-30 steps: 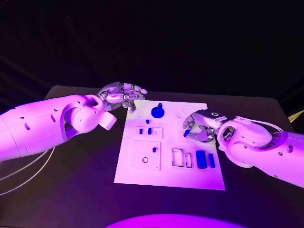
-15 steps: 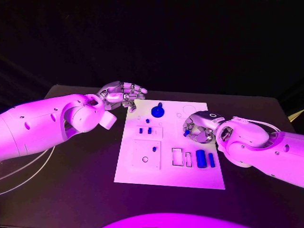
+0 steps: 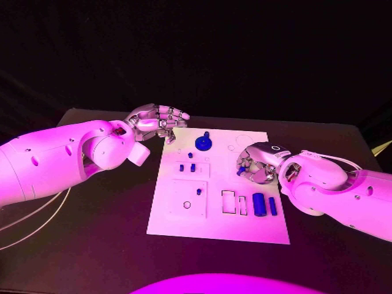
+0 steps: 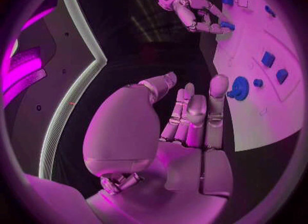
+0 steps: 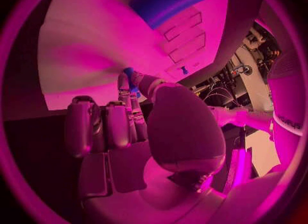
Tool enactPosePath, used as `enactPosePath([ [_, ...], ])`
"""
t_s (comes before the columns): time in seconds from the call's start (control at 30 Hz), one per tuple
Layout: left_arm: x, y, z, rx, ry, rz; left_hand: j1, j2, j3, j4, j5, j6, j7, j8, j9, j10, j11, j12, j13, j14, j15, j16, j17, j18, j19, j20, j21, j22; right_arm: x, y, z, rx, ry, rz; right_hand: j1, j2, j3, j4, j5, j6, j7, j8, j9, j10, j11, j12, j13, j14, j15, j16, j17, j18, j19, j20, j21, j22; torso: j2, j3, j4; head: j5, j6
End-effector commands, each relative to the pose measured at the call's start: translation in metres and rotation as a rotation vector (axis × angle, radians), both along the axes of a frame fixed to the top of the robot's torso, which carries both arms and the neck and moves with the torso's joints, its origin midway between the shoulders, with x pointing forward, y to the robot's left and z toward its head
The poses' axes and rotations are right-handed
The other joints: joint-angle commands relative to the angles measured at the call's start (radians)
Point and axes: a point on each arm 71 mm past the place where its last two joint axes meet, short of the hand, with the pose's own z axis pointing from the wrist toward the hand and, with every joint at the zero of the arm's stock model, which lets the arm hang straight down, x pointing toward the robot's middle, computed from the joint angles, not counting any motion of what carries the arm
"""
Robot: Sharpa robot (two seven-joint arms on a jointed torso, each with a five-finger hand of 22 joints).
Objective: Assemble the parts on the task board
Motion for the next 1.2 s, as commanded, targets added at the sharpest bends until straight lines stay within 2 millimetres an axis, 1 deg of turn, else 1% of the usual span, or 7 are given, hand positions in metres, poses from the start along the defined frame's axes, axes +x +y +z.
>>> enactPosePath([
  [0.03, -0.001, -0.002, 0.001, -0.007, -0.001, -0.02, -0.008, 0.002, -0.003, 0.003, 0.004, -0.005, 0.03, 0.002, 0.0, -0.007, 0.003, 0.007, -0.002, -0.005, 0.0, 0.005, 0.0, 0.006, -0.004, 0.002, -0.002, 0.001, -0.002, -0.001, 0.003, 0.022, -0.022, -0.014, 0.001, 0.021, 0.007, -0.003, 0.0, 0.011, -0.01, 0.041, 0.053, 0.008, -0.001, -0.001, 0.002, 0.033, -0.01, 0.005, 0.002, -0.01, 0.008, -0.007, 0.003, 0.025, -0.001, -0.0004, -0.0002, 0.0, -0.001],
  [0.2, 0.0, -0.002, 0.001, -0.007, -0.001, -0.018, -0.008, 0.002, -0.003, 0.003, 0.004, -0.005, 0.03, 0.002, 0.0, -0.007, 0.003, 0.007, -0.002, -0.005, 0.0, 0.005, 0.0, 0.006, -0.004, 0.002, -0.002, 0.001, -0.009, -0.001, 0.01, 0.047, -0.028, -0.01, -0.004, 0.02, 0.012, -0.009, -0.001, 0.008, -0.009, 0.047, 0.061, 0.012, -0.002, -0.005, 0.003, 0.033, -0.011, 0.006, 0.002, -0.011, 0.009, -0.008, 0.005, 0.028, -0.001, -0.0007, 0.0004, 0.001, -0.001],
  [0.4, 0.0, -0.001, 0.0, -0.006, -0.002, -0.016, -0.007, 0.003, -0.003, 0.004, 0.004, -0.007, 0.03, 0.008, 0.0, -0.009, 0.003, 0.011, -0.002, -0.006, 0.0, 0.007, 0.0, 0.006, -0.005, 0.003, -0.002, 0.001, -0.02, 0.005, 0.031, 0.093, -0.046, 0.019, -0.007, 0.018, 0.016, -0.014, 0.0, 0.005, -0.01, 0.052, 0.067, 0.014, -0.002, -0.009, 0.004, 0.033, -0.011, 0.007, 0.003, -0.011, 0.009, -0.008, 0.005, 0.028, -0.002, -0.0018, -0.0005, 0.003, -0.002],
  [0.67, 0.002, -0.002, 0.0, -0.006, -0.002, -0.015, -0.007, 0.003, -0.003, 0.004, 0.004, -0.007, 0.03, 0.008, 0.0, -0.009, 0.003, 0.011, -0.002, -0.006, 0.0, 0.007, 0.0, 0.006, -0.005, 0.003, -0.002, 0.001, -0.042, 0.039, 0.044, 0.152, -0.062, 0.132, -0.009, 0.018, 0.019, -0.017, 0.0, 0.004, -0.009, 0.055, 0.071, 0.015, -0.002, -0.011, 0.004, 0.033, -0.011, 0.007, 0.002, -0.011, 0.009, -0.008, 0.005, 0.028, -0.002, 0.0006, -0.0019, 0.014, -0.005],
  [0.83, 0.003, -0.003, -0.001, -0.006, -0.001, -0.017, -0.007, 0.003, -0.003, 0.004, 0.004, -0.007, 0.03, 0.008, 0.0, -0.009, 0.003, 0.011, -0.002, -0.006, 0.0, 0.007, 0.0, 0.006, -0.005, 0.003, -0.002, 0.001, -0.056, 0.067, 0.039, 0.185, -0.056, 0.215, -0.01, 0.018, 0.02, -0.019, 0.0, 0.002, -0.009, 0.056, 0.073, 0.015, -0.001, -0.013, 0.004, 0.033, -0.011, 0.006, 0.001, -0.011, 0.008, -0.008, 0.004, 0.028, -0.002, -0.0006, -0.0043, 0.021, -0.005],
  [0.97, 0.003, -0.005, -0.001, -0.008, -0.001, -0.022, -0.007, 0.003, -0.003, 0.004, 0.004, -0.007, 0.03, 0.008, 0.0, -0.009, 0.003, 0.011, -0.002, -0.006, 0.0, 0.007, 0.0, 0.006, -0.005, 0.003, -0.002, 0.001, -0.069, 0.091, 0.029, 0.215, -0.029, 0.275, -0.011, 0.017, 0.022, -0.021, 0.001, 0.001, -0.008, 0.058, 0.075, 0.015, -0.001, -0.014, 0.004, 0.033, -0.011, 0.006, 0.0, -0.01, 0.007, -0.008, 0.002, 0.026, -0.003, 0.001, -0.0036, 0.031, -0.007],
  [1.2, 0.004, -0.008, -0.002, -0.009, 0.001, -0.029, -0.007, 0.003, -0.003, 0.004, 0.004, -0.007, 0.03, 0.008, 0.0, -0.009, 0.003, 0.011, -0.002, -0.006, 0.0, 0.007, 0.0, 0.006, -0.005, 0.003, -0.002, 0.001, -0.08, 0.112, 0.016, 0.233, 0.013, 0.32, -0.011, 0.018, 0.025, -0.024, 0.002, -0.001, -0.007, 0.059, 0.078, 0.015, -0.001, -0.017, 0.005, 0.032, -0.01, 0.005, -0.002, -0.01, 0.007, -0.008, 0.0, 0.025, -0.001, -0.0006, -0.0026, 0.038, -0.009],
])
